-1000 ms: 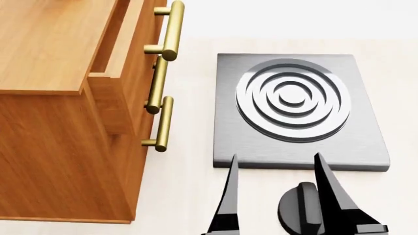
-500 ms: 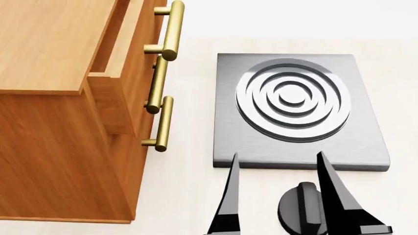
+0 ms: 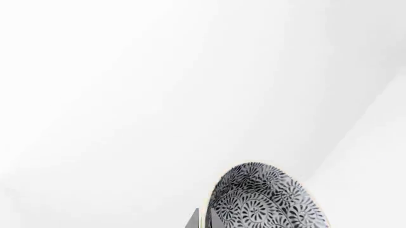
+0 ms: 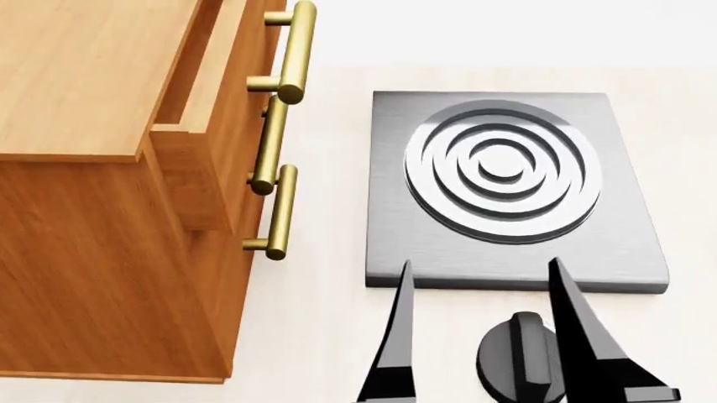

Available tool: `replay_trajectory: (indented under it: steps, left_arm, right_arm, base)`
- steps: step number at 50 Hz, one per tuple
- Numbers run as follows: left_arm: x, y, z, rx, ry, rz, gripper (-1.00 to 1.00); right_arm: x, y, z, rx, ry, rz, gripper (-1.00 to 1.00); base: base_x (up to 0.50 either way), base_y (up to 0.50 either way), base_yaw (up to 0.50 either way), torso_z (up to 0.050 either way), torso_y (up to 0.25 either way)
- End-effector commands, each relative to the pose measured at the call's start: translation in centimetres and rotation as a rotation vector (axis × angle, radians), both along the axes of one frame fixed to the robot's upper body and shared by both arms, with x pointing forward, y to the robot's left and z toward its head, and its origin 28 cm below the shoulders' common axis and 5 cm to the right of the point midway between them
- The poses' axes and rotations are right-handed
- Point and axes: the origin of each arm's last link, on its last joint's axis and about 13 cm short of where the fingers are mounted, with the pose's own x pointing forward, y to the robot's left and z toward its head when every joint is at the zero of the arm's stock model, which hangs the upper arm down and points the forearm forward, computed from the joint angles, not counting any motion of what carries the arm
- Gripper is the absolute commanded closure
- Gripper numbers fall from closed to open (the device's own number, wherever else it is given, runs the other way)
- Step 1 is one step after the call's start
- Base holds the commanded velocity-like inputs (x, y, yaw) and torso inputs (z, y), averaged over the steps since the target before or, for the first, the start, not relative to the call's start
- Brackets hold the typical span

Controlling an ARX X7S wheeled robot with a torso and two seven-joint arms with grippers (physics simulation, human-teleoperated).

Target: Pick the akita bowl on the wooden cabinet and place it on the plate.

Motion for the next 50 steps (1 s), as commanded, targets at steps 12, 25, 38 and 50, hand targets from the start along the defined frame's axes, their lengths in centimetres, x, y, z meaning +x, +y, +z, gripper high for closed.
replay_trajectory:
  steps: [12,25,38,50]
  left_arm:
    - [-4.0,-3.1,-0.9,0.153,-0.167,-0.236,1.00]
    - [-4.5,-3.6,-2.6,0.195,-0.154,-0.292,1.00]
    - [-5.6,-4.2,-4.1,0.264,-0.129,-0.400,1.00]
    - [-5.7,-4.0,-5.2,0.293,-0.114,-0.456,1.00]
  right_arm:
    - [-0.1,-0.1,0.4,-0.002,-0.034,-0.008,-1.00]
    - [-0.1,-0.2,0.5,-0.001,-0.038,-0.008,-1.00]
    - [-0.3,-0.2,0.7,0.004,-0.042,-0.005,-1.00]
    - [-0.6,-0.1,1.3,0.006,-0.061,0.003,-1.00]
  base:
    - [0.00,0.00,0.00,0.000,0.000]
    - [0.00,0.00,0.00,0.000,0.000]
    - [0.00,0.00,0.00,0.000,0.000]
    - [0.00,0.00,0.00,0.000,0.002]
